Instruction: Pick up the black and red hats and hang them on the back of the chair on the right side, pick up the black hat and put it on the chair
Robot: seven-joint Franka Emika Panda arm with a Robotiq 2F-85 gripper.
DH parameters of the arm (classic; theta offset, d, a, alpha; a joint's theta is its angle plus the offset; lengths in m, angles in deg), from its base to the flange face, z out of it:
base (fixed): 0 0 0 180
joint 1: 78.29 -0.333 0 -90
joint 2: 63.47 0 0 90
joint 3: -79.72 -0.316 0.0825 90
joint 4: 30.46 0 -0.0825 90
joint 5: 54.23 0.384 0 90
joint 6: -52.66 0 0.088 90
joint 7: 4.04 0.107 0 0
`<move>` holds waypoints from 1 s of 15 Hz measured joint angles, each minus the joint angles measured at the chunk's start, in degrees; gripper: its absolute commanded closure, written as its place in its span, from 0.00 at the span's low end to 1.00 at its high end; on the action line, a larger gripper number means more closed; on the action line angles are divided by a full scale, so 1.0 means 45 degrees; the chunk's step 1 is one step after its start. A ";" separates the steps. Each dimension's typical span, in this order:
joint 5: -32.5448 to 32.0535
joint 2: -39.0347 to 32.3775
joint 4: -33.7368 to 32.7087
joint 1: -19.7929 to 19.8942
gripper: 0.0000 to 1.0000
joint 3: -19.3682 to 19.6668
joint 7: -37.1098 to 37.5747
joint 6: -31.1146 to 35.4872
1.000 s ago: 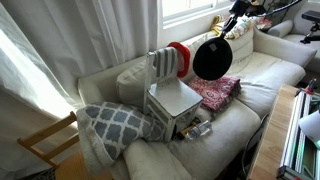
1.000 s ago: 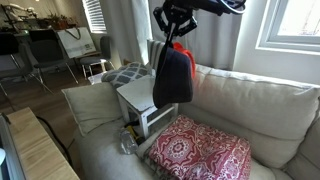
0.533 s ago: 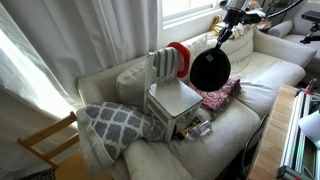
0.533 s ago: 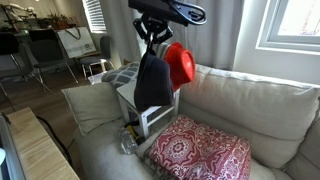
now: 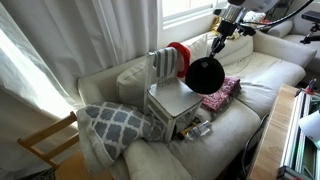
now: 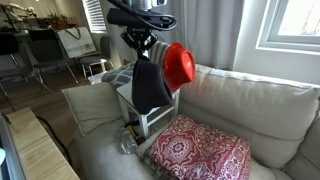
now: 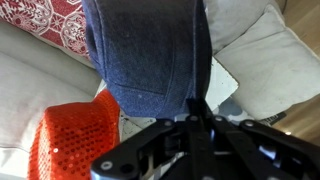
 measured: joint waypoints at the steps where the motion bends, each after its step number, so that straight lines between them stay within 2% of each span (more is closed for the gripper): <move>1: -0.0016 -0.0005 0.0204 -0.0457 0.99 0.0125 0.0376 0.0514; 3: -0.0016 -0.0010 0.0455 -0.1215 0.99 0.0282 0.0856 0.0886; 6: 0.0337 -0.0044 0.0546 -0.2040 0.99 0.0344 0.0920 0.0686; 10: 0.1782 -0.0152 0.0426 -0.2889 0.99 0.0338 -0.0069 -0.0034; 13: 0.2404 -0.0563 0.0215 -0.3395 0.99 0.0286 -0.0401 -0.0033; 15: 0.2920 -0.0996 0.0022 -0.3682 0.99 0.0169 -0.0529 0.0470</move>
